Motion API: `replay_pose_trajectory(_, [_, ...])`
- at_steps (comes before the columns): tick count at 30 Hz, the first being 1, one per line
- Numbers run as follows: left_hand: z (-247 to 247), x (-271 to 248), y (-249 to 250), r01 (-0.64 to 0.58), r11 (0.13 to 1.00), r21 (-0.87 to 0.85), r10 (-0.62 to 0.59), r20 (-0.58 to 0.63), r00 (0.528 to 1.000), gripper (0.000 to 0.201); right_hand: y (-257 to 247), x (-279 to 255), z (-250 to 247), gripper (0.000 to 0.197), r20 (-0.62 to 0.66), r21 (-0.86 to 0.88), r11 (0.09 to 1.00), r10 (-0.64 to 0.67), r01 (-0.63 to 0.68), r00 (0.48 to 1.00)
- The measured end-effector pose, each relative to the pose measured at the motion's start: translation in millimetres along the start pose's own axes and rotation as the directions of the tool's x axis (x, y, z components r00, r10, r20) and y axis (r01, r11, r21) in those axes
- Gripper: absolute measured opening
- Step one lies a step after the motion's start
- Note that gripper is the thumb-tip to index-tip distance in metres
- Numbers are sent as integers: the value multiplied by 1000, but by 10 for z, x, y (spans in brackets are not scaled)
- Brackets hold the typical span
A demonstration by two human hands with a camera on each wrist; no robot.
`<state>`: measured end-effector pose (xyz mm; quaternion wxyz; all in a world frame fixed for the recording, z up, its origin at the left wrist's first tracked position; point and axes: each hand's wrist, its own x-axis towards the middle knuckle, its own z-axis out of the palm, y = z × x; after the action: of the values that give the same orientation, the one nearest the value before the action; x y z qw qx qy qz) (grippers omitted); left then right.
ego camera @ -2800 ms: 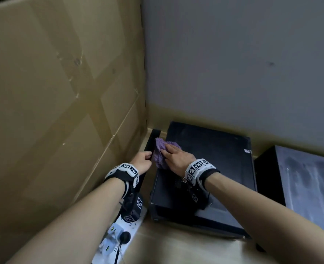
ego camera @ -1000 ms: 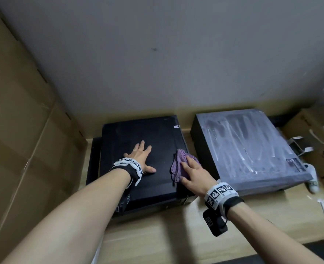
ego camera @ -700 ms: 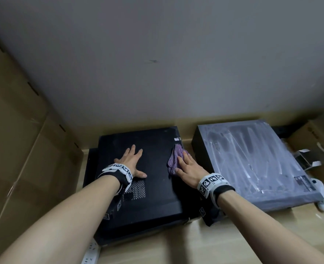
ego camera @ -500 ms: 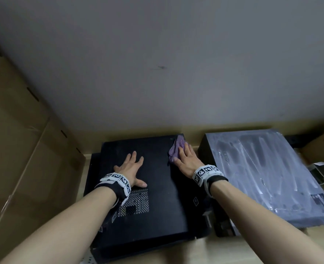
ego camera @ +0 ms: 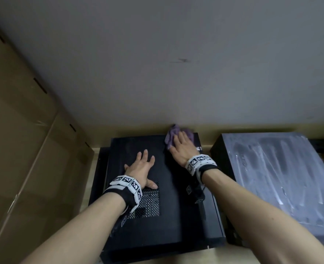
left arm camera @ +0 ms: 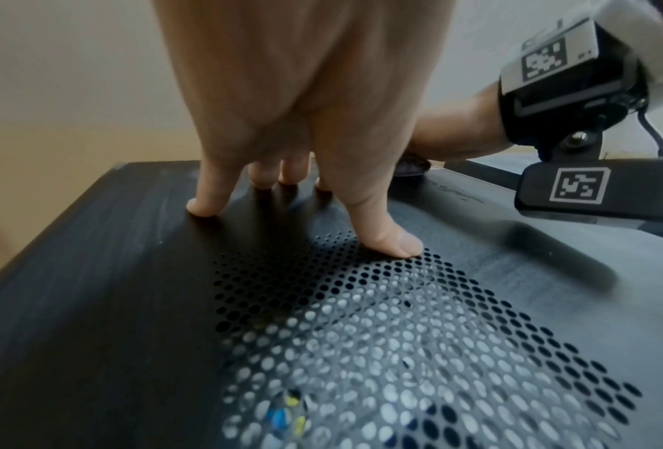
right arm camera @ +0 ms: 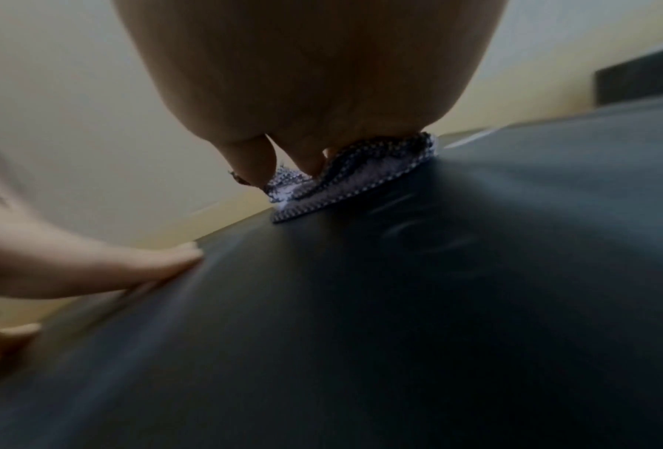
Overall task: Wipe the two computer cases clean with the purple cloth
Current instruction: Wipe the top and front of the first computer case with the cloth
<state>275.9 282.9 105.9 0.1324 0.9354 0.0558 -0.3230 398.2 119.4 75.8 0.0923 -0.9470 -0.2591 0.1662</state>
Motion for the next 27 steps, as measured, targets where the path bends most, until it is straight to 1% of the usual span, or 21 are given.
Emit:
replay_pose_trajectory(2, [12,-11,-4,-2,1000,-13,1,-18,1000,114,-261,14,33,63,27,40,995,-88,87,996])
replay_pose_trajectory(3, [17,-16,-8,-2,1000,-21,2,-27,1000,114,-350,12,23,62,50,68,992,-110,106,993])
replay_pose_trajectory(4, [22,-21,-11,-3,1000,-27,2,-34,999,114,-376,11,5,62,71,91,989,-122,115,990])
replay_pose_trajectory(6, [25,-21,-33,-6,1000,-27,5,-42,999,114,-258,5,-30,62,87,93,987,-136,128,987])
replay_pose_trajectory(7, [24,-20,-47,-9,1000,-25,8,-40,999,114,-140,-14,-40,61,86,92,989,-121,113,989])
replay_pose_trajectory(10, [28,-15,-71,-17,1000,-23,17,-17,1000,114,183,-103,-57,61,50,117,992,32,-37,998])
replay_pose_trajectory(11, [30,-19,-78,-22,999,-26,21,-14,1000,114,206,-118,-66,61,52,114,991,62,-67,997])
replay_pose_trajectory(13, [18,-47,-107,-48,998,-32,47,-29,998,111,90,-100,-86,61,67,110,990,80,-87,995])
replay_pose_trajectory(15, [-11,-106,-214,-105,994,-22,102,-108,989,98,-148,-23,-71,60,74,113,992,40,-48,996])
replay_pose_trajectory(17, [-32,-205,-432,-141,990,-4,135,-265,955,77,-424,58,1,59,73,111,993,-50,41,996])
replay_pose_trajectory(18, [-30,-262,-573,-139,990,-7,129,-341,931,67,-560,99,51,59,72,103,991,-98,90,993])
replay_pose_trajectory(20, [6,-368,-868,-94,994,-49,63,-437,897,53,-808,199,139,59,77,90,982,-174,167,982])
replay_pose_trajectory(22, [62,-457,-1121,-33,989,-142,-39,-475,879,46,-1026,317,184,58,85,87,972,-224,217,971])
replay_pose_trajectory(24, [113,-549,-1291,42,971,-235,-150,-464,873,39,-1241,430,229,58,106,55,959,-283,279,953])
replay_pose_trajectory(25, [131,-598,-1345,88,958,-272,-205,-439,875,38,-1359,475,249,58,127,30,950,-313,311,941])
replay_pose_trajectory(27, [176,-669,-1422,165,934,-316,-285,-382,879,42,-1585,553,289,59,170,-16,930,-360,368,917])
